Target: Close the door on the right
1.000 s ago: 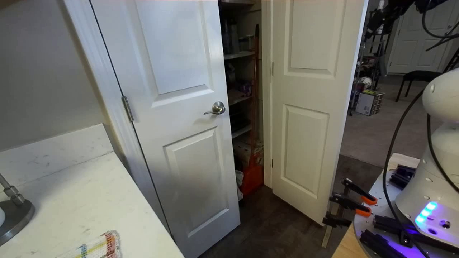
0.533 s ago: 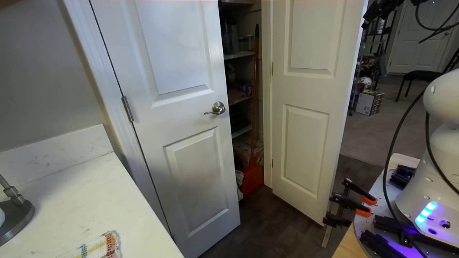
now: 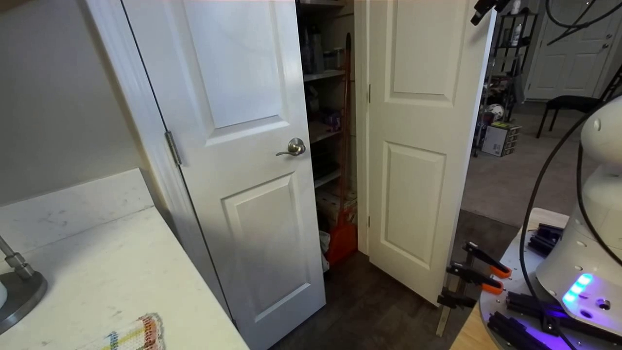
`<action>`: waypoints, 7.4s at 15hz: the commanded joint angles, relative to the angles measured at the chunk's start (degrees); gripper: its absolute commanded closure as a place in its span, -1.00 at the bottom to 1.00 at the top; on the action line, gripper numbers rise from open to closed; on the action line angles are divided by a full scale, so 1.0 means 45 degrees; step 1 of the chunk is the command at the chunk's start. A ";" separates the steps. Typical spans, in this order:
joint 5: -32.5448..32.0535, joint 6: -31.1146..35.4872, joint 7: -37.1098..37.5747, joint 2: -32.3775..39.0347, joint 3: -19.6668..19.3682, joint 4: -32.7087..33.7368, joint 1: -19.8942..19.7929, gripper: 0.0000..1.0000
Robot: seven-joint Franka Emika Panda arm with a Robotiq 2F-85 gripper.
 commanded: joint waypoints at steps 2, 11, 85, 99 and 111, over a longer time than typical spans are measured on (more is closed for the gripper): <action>0.1008 -0.0307 -0.0346 -0.0298 0.0328 0.0053 0.1578 -1.00; 0.0120 -0.1818 0.1289 0.0207 0.1416 0.0767 0.0227 -1.00; 0.5912 0.1526 -0.0861 0.0692 -0.1330 -0.2053 0.5682 -1.00; 0.2937 0.2850 -0.0705 0.1005 0.1085 -0.3191 0.3288 -1.00; 0.1256 0.5782 0.1405 0.2909 0.4637 -0.2503 0.1198 -1.00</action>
